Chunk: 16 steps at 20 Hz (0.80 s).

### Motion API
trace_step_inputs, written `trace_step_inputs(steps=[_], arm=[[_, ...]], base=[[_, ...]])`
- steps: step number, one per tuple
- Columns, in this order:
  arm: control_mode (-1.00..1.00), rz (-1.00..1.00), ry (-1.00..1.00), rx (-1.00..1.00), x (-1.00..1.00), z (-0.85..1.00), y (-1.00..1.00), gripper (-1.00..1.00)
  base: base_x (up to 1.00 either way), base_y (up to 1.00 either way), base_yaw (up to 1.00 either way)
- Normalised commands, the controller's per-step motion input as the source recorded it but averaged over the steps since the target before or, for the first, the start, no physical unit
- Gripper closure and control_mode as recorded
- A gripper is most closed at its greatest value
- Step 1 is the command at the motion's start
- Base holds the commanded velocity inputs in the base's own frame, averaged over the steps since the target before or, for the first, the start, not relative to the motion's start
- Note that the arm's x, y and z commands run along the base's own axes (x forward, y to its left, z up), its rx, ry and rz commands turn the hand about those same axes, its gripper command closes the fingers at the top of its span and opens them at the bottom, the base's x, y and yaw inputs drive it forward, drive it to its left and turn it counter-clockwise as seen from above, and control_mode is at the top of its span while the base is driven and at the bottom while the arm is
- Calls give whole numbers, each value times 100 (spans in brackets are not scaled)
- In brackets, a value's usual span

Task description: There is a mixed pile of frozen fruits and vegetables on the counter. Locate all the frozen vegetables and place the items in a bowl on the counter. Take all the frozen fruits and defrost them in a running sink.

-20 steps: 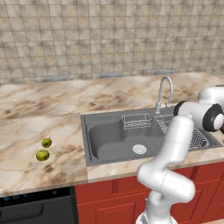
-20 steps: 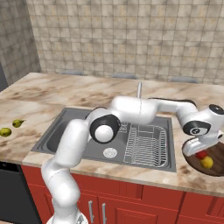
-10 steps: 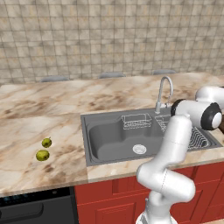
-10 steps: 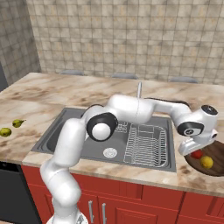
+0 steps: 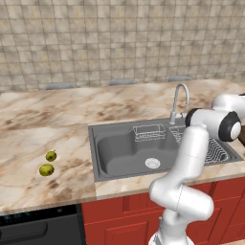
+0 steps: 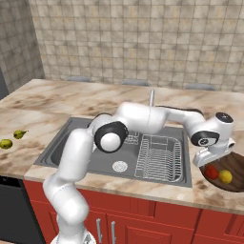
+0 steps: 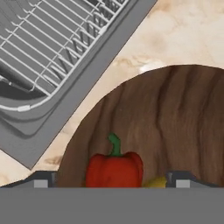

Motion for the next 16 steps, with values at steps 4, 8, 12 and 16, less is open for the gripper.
trace_step_inputs(steps=[4, 8, 12, 16], arm=[[-100, -11, 3, -5, -23, 32, 35, -100], [-100, -20, -3, -2, -33, 33, 51, -100], [-100, -21, -8, 0, -6, 1, 68, -100], [-100, -20, -6, -2, 2, -4, 73, -100]], base=[[0, 0, 0], [0, 0, 0], [0, 0, 0], [0, 0, 0]])
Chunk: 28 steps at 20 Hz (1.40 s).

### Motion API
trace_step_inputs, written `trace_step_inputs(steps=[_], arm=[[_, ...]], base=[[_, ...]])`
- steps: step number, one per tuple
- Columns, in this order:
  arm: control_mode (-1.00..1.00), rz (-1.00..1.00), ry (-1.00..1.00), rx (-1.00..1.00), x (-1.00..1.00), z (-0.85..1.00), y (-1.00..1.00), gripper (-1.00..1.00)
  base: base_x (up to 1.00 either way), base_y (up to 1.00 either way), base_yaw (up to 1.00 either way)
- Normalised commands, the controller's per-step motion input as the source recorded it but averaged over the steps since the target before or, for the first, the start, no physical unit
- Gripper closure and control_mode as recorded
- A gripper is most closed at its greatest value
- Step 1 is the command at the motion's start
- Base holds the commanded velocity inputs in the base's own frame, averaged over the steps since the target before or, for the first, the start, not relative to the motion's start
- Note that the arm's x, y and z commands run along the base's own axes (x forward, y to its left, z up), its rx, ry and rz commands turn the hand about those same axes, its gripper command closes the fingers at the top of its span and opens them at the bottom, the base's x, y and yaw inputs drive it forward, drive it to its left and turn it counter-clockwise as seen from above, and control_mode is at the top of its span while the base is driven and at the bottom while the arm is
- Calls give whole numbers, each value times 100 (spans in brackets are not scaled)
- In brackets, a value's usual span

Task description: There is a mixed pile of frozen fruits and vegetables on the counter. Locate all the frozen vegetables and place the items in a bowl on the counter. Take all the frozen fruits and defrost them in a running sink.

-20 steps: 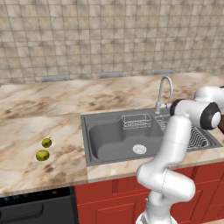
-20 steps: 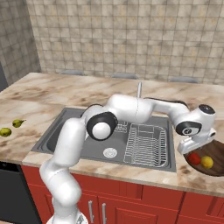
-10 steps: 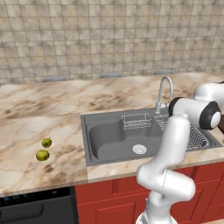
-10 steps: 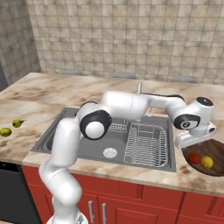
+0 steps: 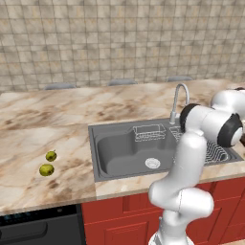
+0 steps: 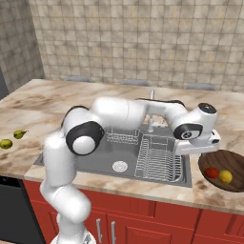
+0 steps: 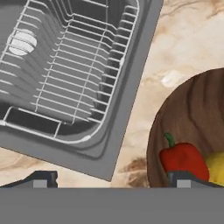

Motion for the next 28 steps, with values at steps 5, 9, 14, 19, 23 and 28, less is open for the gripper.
trace_step_inputs(steps=[5, 9, 14, 19, 23, 28], arm=[[-100, -29, -1, -3, 13, -5, 51, -100], [-100, -40, 0, -2, 17, -6, 21, -100], [-100, -31, 7, -2, 1, 0, 37, -100], [-100, -9, 4, 0, 0, 4, 86, -100], [-100, 0, 1, -1, 0, -8, 100, -100], [-100, 0, 4, -4, 0, -9, 100, -100]], base=[[0, 0, 0], [0, 0, 0], [0, 0, 0], [0, 0, 0], [0, 0, 0], [0, 0, 0]])
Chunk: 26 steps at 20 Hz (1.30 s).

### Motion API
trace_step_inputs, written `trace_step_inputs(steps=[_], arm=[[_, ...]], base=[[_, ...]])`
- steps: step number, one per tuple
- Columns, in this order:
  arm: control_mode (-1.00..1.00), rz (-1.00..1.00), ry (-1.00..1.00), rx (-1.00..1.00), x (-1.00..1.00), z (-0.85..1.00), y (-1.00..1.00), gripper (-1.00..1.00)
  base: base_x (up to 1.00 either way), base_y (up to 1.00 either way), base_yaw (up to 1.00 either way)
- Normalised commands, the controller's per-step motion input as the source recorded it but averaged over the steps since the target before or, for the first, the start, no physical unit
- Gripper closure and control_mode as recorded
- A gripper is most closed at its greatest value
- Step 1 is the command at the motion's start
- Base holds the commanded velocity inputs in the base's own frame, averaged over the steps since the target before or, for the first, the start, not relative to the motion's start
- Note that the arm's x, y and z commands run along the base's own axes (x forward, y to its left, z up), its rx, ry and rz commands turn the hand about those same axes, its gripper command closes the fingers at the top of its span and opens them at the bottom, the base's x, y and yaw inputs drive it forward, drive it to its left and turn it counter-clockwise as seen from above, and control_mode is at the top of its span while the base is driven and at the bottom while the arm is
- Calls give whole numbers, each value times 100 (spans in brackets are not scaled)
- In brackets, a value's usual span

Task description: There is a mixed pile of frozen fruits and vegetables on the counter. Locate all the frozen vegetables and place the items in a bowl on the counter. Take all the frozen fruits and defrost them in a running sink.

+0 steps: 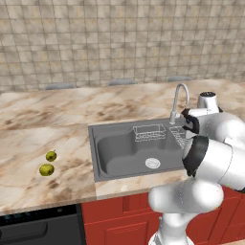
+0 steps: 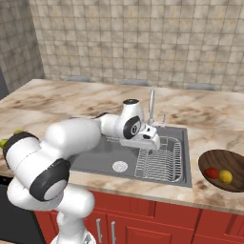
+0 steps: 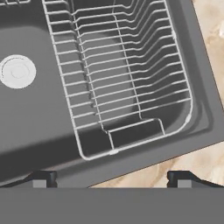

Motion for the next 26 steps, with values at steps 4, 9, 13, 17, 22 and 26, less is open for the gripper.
trace_step_inputs(steps=[4, 9, 13, 17, 22, 26], arm=[[-100, 5, 4, 0, -2, 0, 100, -100], [-100, 5, 6, 0, 0, 0, 100, -100], [-100, 9, 7, 4, 0, 0, 100, -100], [-100, 10, 8, 3, 0, 0, 100, -100], [-100, 12, 7, 7, 0, 0, 99, -100], [-100, 16, 4, 9, 0, 0, 91, -100]], base=[[0, 0, 0], [0, 0, 0], [0, 0, 0], [0, 0, 0], [0, 0, 0], [0, 0, 0]])
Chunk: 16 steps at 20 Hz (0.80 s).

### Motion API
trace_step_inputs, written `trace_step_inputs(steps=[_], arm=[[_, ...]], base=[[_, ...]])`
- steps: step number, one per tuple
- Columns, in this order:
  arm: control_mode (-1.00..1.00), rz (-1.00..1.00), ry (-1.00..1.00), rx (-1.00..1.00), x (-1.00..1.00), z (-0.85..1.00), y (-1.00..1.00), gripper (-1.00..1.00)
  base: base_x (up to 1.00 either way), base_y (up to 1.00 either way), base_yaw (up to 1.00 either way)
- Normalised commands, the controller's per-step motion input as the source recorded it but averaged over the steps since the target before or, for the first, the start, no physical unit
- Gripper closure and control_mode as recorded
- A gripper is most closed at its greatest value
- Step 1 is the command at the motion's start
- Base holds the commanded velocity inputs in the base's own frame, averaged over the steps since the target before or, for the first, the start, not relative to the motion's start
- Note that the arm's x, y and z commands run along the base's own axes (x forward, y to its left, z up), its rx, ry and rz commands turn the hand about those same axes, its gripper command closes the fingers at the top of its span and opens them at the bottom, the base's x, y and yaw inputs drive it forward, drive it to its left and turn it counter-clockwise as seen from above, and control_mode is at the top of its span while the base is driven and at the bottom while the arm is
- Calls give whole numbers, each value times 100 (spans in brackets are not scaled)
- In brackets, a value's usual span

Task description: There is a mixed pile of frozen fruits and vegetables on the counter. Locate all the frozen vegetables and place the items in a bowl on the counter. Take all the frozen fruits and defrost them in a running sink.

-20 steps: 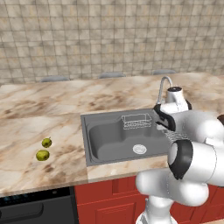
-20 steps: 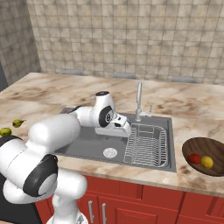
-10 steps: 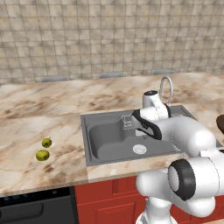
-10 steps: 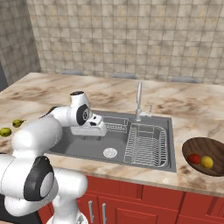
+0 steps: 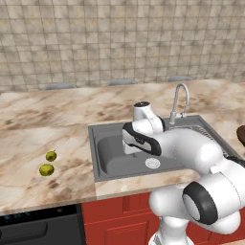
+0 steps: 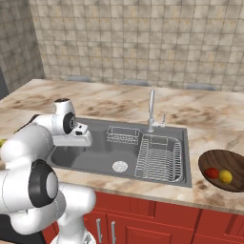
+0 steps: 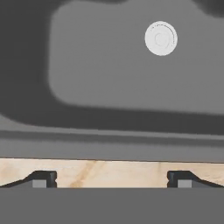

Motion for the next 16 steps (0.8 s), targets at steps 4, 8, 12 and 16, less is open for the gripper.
trace_step_inputs(steps=[4, 8, 12, 16], arm=[[-100, 26, 0, 16, -22, -4, 53, -100], [-100, 35, -1, 18, -6, -4, 36, -100], [-100, 32, -6, 11, -18, 0, 39, -100], [-100, 23, -9, 2, -16, 19, 63, -100]], base=[[0, 0, 0], [0, 0, 0], [0, 0, 0], [0, 0, 0]])
